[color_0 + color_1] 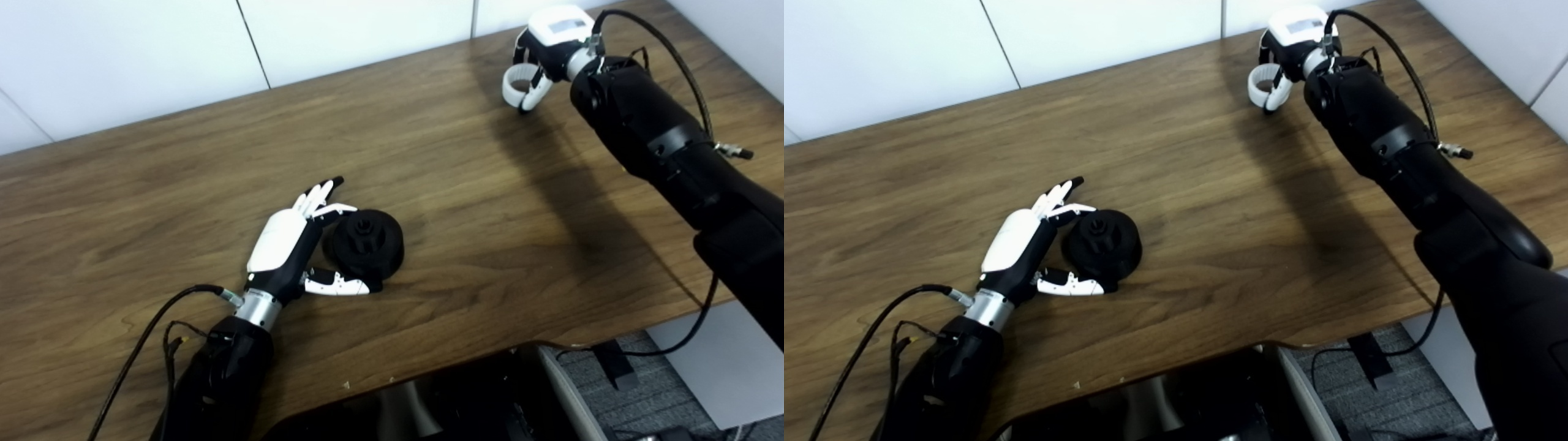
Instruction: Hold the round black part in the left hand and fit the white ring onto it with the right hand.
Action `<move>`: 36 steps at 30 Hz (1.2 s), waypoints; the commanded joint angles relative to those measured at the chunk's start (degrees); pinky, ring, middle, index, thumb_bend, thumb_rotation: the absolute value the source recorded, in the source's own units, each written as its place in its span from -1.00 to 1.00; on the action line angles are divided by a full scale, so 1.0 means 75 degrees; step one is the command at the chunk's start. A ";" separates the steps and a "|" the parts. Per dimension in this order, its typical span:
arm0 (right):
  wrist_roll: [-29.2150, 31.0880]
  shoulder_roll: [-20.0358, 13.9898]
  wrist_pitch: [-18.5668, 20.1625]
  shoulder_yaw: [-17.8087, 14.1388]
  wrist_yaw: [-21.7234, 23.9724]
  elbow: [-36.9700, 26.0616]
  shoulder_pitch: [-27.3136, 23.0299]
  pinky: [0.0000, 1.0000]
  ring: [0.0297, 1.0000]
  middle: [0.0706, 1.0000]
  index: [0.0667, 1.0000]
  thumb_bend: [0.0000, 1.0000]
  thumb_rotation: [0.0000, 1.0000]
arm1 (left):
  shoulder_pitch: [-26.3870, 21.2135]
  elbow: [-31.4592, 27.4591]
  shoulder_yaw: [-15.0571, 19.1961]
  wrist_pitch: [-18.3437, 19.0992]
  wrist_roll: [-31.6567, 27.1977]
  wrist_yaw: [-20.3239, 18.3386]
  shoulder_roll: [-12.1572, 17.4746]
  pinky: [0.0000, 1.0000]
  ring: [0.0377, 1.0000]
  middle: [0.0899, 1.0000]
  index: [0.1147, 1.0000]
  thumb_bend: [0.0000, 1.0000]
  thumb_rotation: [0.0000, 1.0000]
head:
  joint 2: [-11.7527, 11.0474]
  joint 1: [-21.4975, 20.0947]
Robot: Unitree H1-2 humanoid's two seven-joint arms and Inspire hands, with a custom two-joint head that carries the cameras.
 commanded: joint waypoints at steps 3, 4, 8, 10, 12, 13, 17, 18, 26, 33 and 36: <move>0.0012 -0.0409 -0.0135 -0.0258 -0.0245 -0.0489 -0.0406 1.00 0.49 0.07 -0.08 0.02 -0.69 | 0.0252 0.0256 -0.0238 0.0027 0.0429 -0.0428 0.0188 1.00 1.00 1.00 0.17 1.00 -0.33 | 0.0006 -0.0003; 0.0020 -0.0438 -0.0137 -0.0290 -0.0242 -0.0542 -0.0407 1.00 0.49 0.07 -0.08 0.02 -0.69 | 0.0252 0.0254 -0.0237 0.0030 0.0429 -0.0435 0.0186 1.00 1.00 1.00 0.17 1.00 -0.33 | 0.0010 -0.0007; -0.0109 -0.0562 -0.0097 -0.0347 -0.0270 -0.0774 -0.0425 1.00 0.47 0.07 -0.08 0.02 -0.69 | 0.0250 0.0230 -0.0243 0.0066 0.0431 -0.0483 0.0180 1.00 1.00 1.00 0.18 1.00 -0.33 | 0.0026 -0.0005; -0.0147 -0.0621 -0.0051 -0.0355 -0.0197 -0.0901 -0.0441 1.00 0.47 0.07 -0.08 0.03 -0.69 | 0.0252 0.0223 -0.0246 0.0065 0.0444 -0.0475 0.0180 1.00 1.00 1.00 0.18 1.00 -0.33 | 0.0026 -0.0005; -0.0155 -0.0678 -0.0024 -0.0392 -0.0104 -0.1071 -0.0446 1.00 0.48 0.07 -0.08 0.02 -0.68 | 0.0251 0.0235 -0.0246 0.0052 0.0449 -0.0460 0.0179 1.00 1.00 1.00 0.17 1.00 -0.32 | 0.0026 -0.0005; -0.0141 -0.0713 -0.0045 -0.0430 -0.0108 -0.1179 -0.0439 1.00 0.48 0.07 -0.08 0.02 -0.68 | 0.0249 0.0237 -0.0248 0.0055 0.0455 -0.0460 0.0180 1.00 1.00 1.00 0.17 1.00 -0.32 | 0.0026 -0.0005; -0.0179 -0.0802 -0.0107 -0.0514 -0.0151 -0.1460 -0.0430 1.00 0.46 0.08 -0.08 0.02 -0.68 | 0.0231 0.0298 -0.0254 0.0013 0.0464 -0.0427 0.0178 1.00 1.00 1.00 0.17 1.00 -0.32 | 0.0017 -0.0019; -0.0189 -0.0815 -0.0110 -0.0535 -0.0161 -0.1525 -0.0433 1.00 0.45 0.09 -0.08 0.03 -0.68 | 0.0226 0.0307 -0.0254 0.0014 0.0458 -0.0433 0.0176 1.00 1.00 1.00 0.17 1.00 -0.32 | 0.0017 -0.0019; -0.0214 -0.0858 -0.0174 -0.0652 -0.0174 -0.1778 -0.0429 1.00 0.43 0.07 -0.08 0.03 -0.68 | 0.0205 0.0250 -0.0266 0.0093 0.0469 -0.0494 0.0163 1.00 1.00 1.00 0.18 1.00 -0.33 | 0.0056 0.0089; -0.0033 -0.1003 -0.0413 -0.0749 -0.0101 -0.1676 -0.0401 1.00 0.46 0.09 -0.08 0.03 -0.69 | 0.0145 0.0344 -0.0326 0.0117 0.0488 -0.0418 -0.0040 1.00 1.00 1.00 0.17 1.00 -0.33 | 0.0165 0.1263; -0.0030 -0.1093 -0.0616 -0.0767 -0.0255 -0.1493 -0.0372 1.00 0.46 0.11 -0.08 0.03 -0.68 | 0.0108 0.0420 -0.0375 0.0195 0.0558 -0.0385 -0.0165 1.00 1.00 1.00 0.17 1.00 -0.31 | 0.0186 0.1587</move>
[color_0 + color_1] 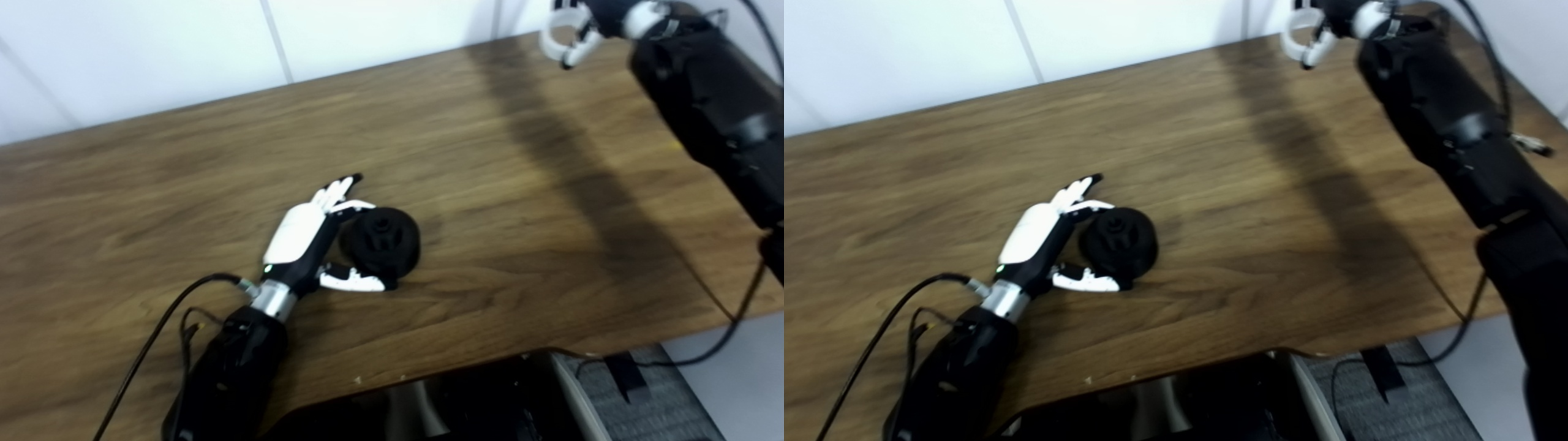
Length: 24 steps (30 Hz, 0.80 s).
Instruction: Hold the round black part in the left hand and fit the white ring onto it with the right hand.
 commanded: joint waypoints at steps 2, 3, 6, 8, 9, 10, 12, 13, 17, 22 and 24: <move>0.0003 -0.0337 -0.0374 -0.0200 -0.0401 0.0119 -0.0394 1.00 0.46 0.12 -0.08 0.03 -0.68 | 0.0171 0.0398 -0.0355 0.0222 0.0562 -0.0360 -0.0116 1.00 1.00 1.00 0.17 1.00 -0.30 | 0.0022 0.0098; -0.0003 -0.0353 -0.0417 -0.0197 -0.0416 0.0171 -0.0393 1.00 0.47 0.13 -0.08 0.03 -0.68 | 0.0165 0.0416 -0.0359 0.0238 0.0589 -0.0357 -0.0148 1.00 1.00 1.00 0.17 1.00 -0.29 | 0.0035 0.0169; 0.0000 -0.0383 -0.0493 -0.0198 -0.0427 0.0234 -0.0359 1.00 0.49 0.15 -0.08 0.03 -0.67 | 0.0161 0.0439 -0.0380 0.0266 0.0683 -0.0330 -0.0212 1.00 1.00 1.00 0.17 1.00 -0.26 | 0.0049 0.0210; 0.0006 -0.0383 -0.0516 -0.0212 -0.0404 0.0239 -0.0341 1.00 0.49 0.16 -0.08 0.03 -0.67 | 0.0163 0.0440 -0.0380 0.0278 0.0715 -0.0324 -0.0228 1.00 1.00 1.00 0.16 1.00 -0.25 | 0.0065 0.0191; 0.0011 -0.0379 -0.0522 -0.0220 -0.0394 0.0237 -0.0336 1.00 0.49 0.17 -0.08 0.03 -0.67 | 0.0164 0.0449 -0.0374 0.0269 0.0718 -0.0306 -0.0235 1.00 1.00 1.00 0.16 1.00 -0.24 | 0.0074 0.0182; 0.0019 -0.0374 -0.0529 -0.0227 -0.0385 0.0239 -0.0334 1.00 0.49 0.17 -0.08 0.03 -0.67 | 0.0164 0.0456 -0.0370 0.0258 0.0724 -0.0290 -0.0240 1.00 1.00 1.00 0.16 1.00 -0.24 | 0.0080 0.0179; 0.0045 -0.0359 -0.0565 -0.0242 -0.0395 0.0246 -0.0334 1.00 0.50 0.16 -0.08 0.03 -0.67 | 0.0157 0.0491 -0.0365 0.0227 0.0732 -0.0259 -0.0247 1.00 1.00 1.00 0.16 1.00 -0.24 | 0.0083 0.0172; 0.0052 -0.0354 -0.0583 -0.0249 -0.0399 0.0246 -0.0333 1.00 0.49 0.16 -0.08 0.03 -0.67 | 0.0155 0.0503 -0.0364 0.0219 0.0734 -0.0253 -0.0251 1.00 1.00 1.00 0.16 1.00 -0.25 | 0.0089 0.0169; 0.0100 -0.0318 -0.0679 -0.0292 -0.0441 0.0032 -0.0257 1.00 0.47 0.14 -0.08 0.03 -0.67 | 0.0154 0.0543 -0.0341 0.0202 0.0701 -0.0251 -0.0273 1.00 1.00 1.00 0.16 1.00 -0.26 | 0.0096 0.0166; 0.0069 -0.0268 -0.0603 -0.0383 -0.0391 -0.0609 -0.0029 1.00 0.43 0.10 -0.08 0.03 -0.67 | 0.0157 0.0542 -0.0337 0.0200 0.0729 -0.0237 -0.0259 1.00 1.00 1.00 0.16 1.00 -0.28 | 0.0100 0.0084; 0.0064 -0.0252 -0.0556 -0.0465 -0.0394 -0.0923 0.0126 1.00 0.42 0.09 -0.08 0.03 -0.67 | 0.0158 0.0524 -0.0334 0.0238 0.0737 -0.0269 -0.0247 1.00 1.00 1.00 0.16 1.00 -0.27 | 0.0097 0.0063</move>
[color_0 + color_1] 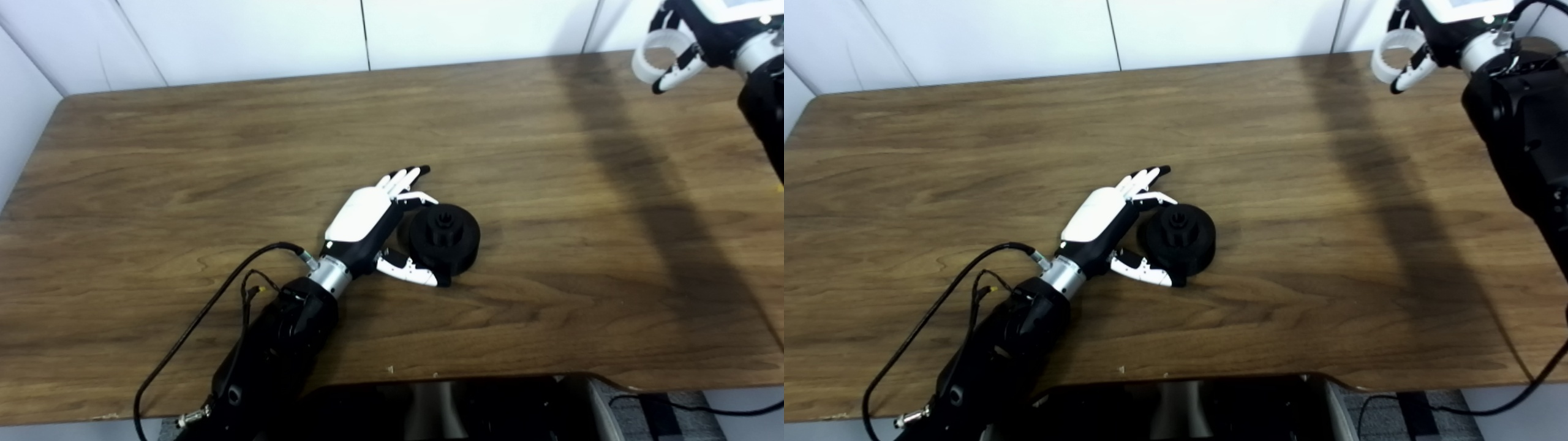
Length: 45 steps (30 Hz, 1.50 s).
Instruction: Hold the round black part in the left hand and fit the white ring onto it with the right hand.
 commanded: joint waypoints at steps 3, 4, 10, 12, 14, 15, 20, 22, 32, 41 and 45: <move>-0.0030 -0.0157 -0.0006 -0.0354 -0.0202 -0.0721 -0.0036 1.00 0.41 0.08 -0.08 0.03 -0.67 | 0.0215 0.0426 -0.0295 0.0073 0.0396 -0.0297 -0.0006 1.00 1.00 1.00 0.16 1.00 -0.26 | 0.0004 -0.0010; 0.0027 -0.0139 -0.0023 -0.0440 -0.0230 -0.0910 0.0082 1.00 0.40 0.07 -0.08 0.03 -0.67 | 0.0215 0.0433 -0.0291 0.0049 0.0382 -0.0292 -0.0002 1.00 1.00 1.00 0.16 1.00 -0.27 | 0.0010 -0.0028; 0.0162 -0.0011 0.0086 -0.0903 -0.0159 -0.1948 0.0705 1.00 0.42 0.03 -0.08 0.03 -0.67 | 0.0203 0.0460 -0.0270 -0.0030 0.0330 -0.0270 0.0000 1.00 1.00 1.00 0.16 1.00 -0.29 | 0.0011 -0.0050; 0.0161 0.0036 0.0128 -0.1023 -0.0139 -0.2219 0.0885 1.00 0.43 0.04 -0.08 0.03 -0.67 | 0.0195 0.0462 -0.0275 -0.0025 0.0339 -0.0285 0.0006 1.00 1.00 1.00 0.16 1.00 -0.28 | 0.0017 -0.0067; 0.0148 0.0089 0.0144 -0.1153 -0.0138 -0.2504 0.1094 1.00 0.43 0.04 -0.08 0.03 -0.68 | 0.0188 0.0461 -0.0289 -0.0016 0.0358 -0.0304 0.0012 1.00 1.00 1.00 0.16 1.00 -0.28 | 0.0012 -0.0086; 0.0130 0.0113 0.0175 -0.1211 -0.0091 -0.2656 0.1190 1.00 0.43 0.05 -0.08 0.03 -0.67 | 0.0188 0.0457 -0.0297 -0.0009 0.0370 -0.0309 0.0013 1.00 1.00 1.00 0.16 1.00 -0.28 | 0.0012 -0.0086; 0.0112 0.0313 0.0331 -0.1522 0.0113 -0.3335 0.1631 1.00 0.46 0.09 -0.08 0.03 -0.67 | 0.0201 0.0489 -0.0306 -0.0004 0.0394 -0.0261 -0.0012 1.00 1.00 1.00 0.16 1.00 -0.26 | 0.0013 -0.0105; 0.0103 0.0408 0.0333 -0.1617 0.0098 -0.3505 0.1782 1.00 0.45 0.11 -0.08 0.03 -0.67 | 0.0198 0.0506 -0.0304 -0.0017 0.0378 -0.0257 -0.0017 1.00 1.00 1.00 0.16 1.00 -0.28 | 0.0012 -0.0106; 0.0345 0.0792 -0.0158 -0.1828 -0.0211 -0.4024 0.2273 0.97 0.39 0.02 -0.08 0.03 -0.68 | 0.0171 0.0514 -0.0289 -0.0047 0.0369 -0.0233 -0.0017 1.00 1.00 1.00 0.16 1.00 -0.24 | 0.0027 -0.0131; 0.0374 0.0997 -0.0164 -0.1706 0.0261 -0.4649 0.2472 0.98 0.40 0.04 -0.08 0.03 -0.67 | 0.0145 0.0512 -0.0301 -0.0007 0.0415 -0.0261 -0.0038 1.00 1.00 1.00 0.17 1.00 -0.23 | 0.0041 -0.0121; 0.0364 0.1127 -0.0118 -0.1618 0.0576 -0.4931 0.2542 0.99 0.41 0.04 -0.08 0.03 -0.67 | 0.0146 0.0486 -0.0292 0.0028 0.0413 -0.0290 -0.0053 1.00 1.00 1.00 0.17 1.00 -0.25 | 0.0047 -0.0111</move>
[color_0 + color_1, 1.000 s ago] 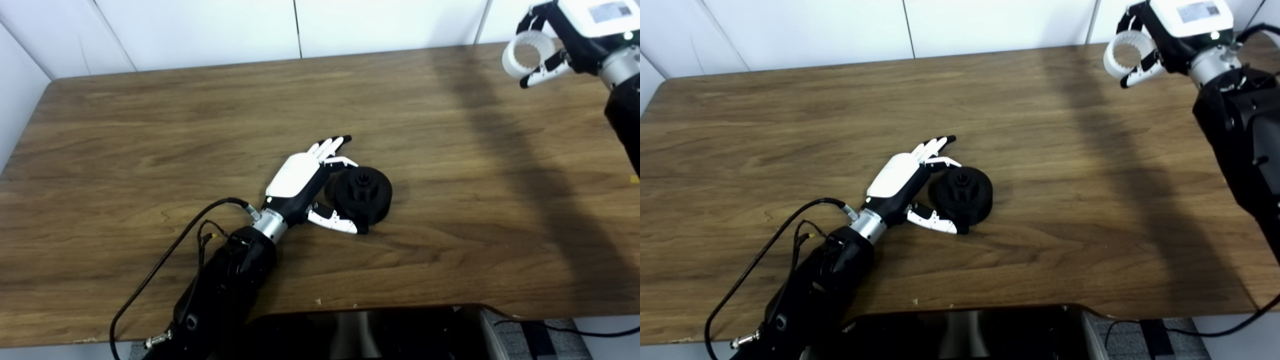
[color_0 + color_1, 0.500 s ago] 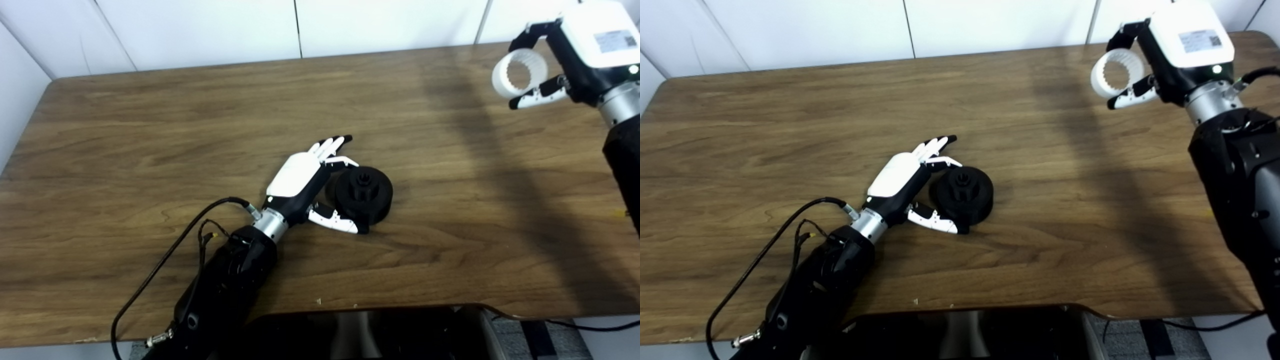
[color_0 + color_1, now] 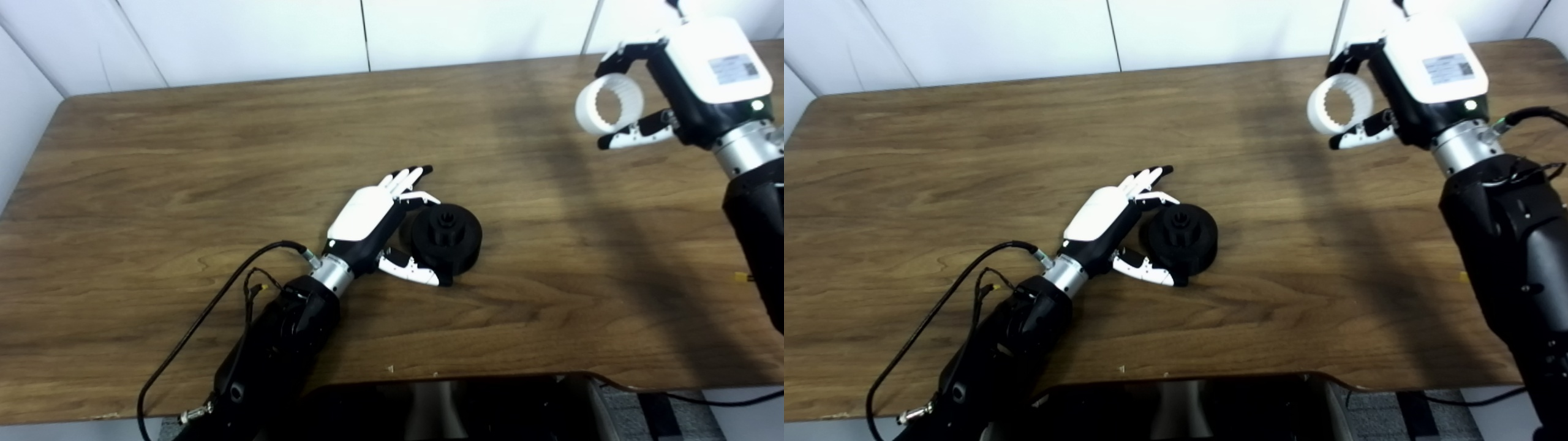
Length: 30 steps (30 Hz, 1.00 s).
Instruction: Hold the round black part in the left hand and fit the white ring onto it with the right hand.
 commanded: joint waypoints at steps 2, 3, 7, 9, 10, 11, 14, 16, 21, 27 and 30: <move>-0.0031 0.0034 -0.0029 -0.0032 0.0234 -0.0462 -0.0191 1.00 0.42 0.06 -0.08 0.02 -0.67 | 0.0213 0.0355 -0.0275 0.0120 0.0361 -0.0318 -0.0027 1.00 1.00 1.00 0.17 1.00 -0.25 | 0.0013 0.0001; -0.0046 0.0078 -0.0039 -0.0012 0.0292 -0.0517 -0.0177 1.00 0.42 0.06 -0.08 0.02 -0.67 | 0.0212 0.0357 -0.0273 0.0113 0.0364 -0.0307 -0.0029 1.00 1.00 1.00 0.17 1.00 -0.26 | 0.0017 0.0002; -0.0116 0.0254 -0.0072 0.0036 0.0441 -0.0674 -0.0126 0.97 0.42 0.07 -0.08 0.03 -0.67 | 0.0213 0.0347 -0.0267 0.0119 0.0373 -0.0294 -0.0034 1.00 1.00 1.00 0.17 1.00 -0.27 | 0.0043 0.0019; -0.0167 0.0337 -0.0059 0.0055 0.0555 -0.0763 -0.0121 0.96 0.42 0.07 -0.08 0.03 -0.67 | 0.0207 0.0355 -0.0257 0.0112 0.0348 -0.0298 -0.0038 1.00 1.00 1.00 0.17 1.00 -0.28 | 0.0050 0.0029; -0.0172 0.0367 -0.0071 0.0058 0.0591 -0.0792 -0.0121 0.95 0.42 0.08 -0.08 0.03 -0.67 | 0.0201 0.0368 -0.0255 0.0097 0.0341 -0.0292 -0.0040 1.00 1.00 1.00 0.17 1.00 -0.29 | 0.0050 0.0037; -0.0159 0.0394 -0.0103 0.0068 0.0621 -0.0816 -0.0118 0.95 0.42 0.08 -0.08 0.03 -0.67 | 0.0196 0.0381 -0.0256 0.0080 0.0341 -0.0282 -0.0040 1.00 1.00 1.00 0.17 1.00 -0.28 | 0.0056 0.0040; -0.0073 0.0457 -0.0240 0.0121 0.0649 -0.0860 -0.0099 0.95 0.41 0.08 -0.08 0.02 -0.67 | 0.0185 0.0378 -0.0258 0.0086 0.0345 -0.0293 -0.0044 1.00 1.00 1.00 0.17 1.00 -0.29 | 0.0075 0.0052; -0.0027 0.0490 -0.0314 0.0170 0.0668 -0.0885 -0.0076 0.93 0.40 0.07 -0.08 0.02 -0.67 | 0.0179 0.0363 -0.0252 0.0116 0.0339 -0.0315 -0.0050 1.00 1.00 1.00 0.17 1.00 -0.27 | 0.0086 0.0060; -0.0088 0.0562 -0.0425 0.0290 0.0806 -0.0990 0.0001 0.95 0.40 0.05 -0.08 0.03 -0.67 | 0.0169 0.0354 -0.0238 0.0131 0.0355 -0.0292 -0.0061 1.00 1.00 1.00 0.16 1.00 -0.29 | 0.0098 0.0075; -0.0061 0.0697 -0.0554 0.0501 0.1030 -0.1158 0.0128 0.94 0.40 0.06 -0.08 0.03 -0.68 | 0.0164 0.0342 -0.0239 0.0163 0.0350 -0.0324 -0.0063 1.00 1.00 1.00 0.17 1.00 -0.28 | 0.0130 0.0069; -0.0049 0.0764 -0.0527 0.0609 0.1281 -0.1277 0.0184 0.99 0.42 0.08 -0.08 0.02 -0.67 | 0.0154 0.0317 -0.0250 0.0205 0.0370 -0.0358 -0.0070 1.00 1.00 1.00 0.18 1.00 -0.27 | 0.0132 0.0079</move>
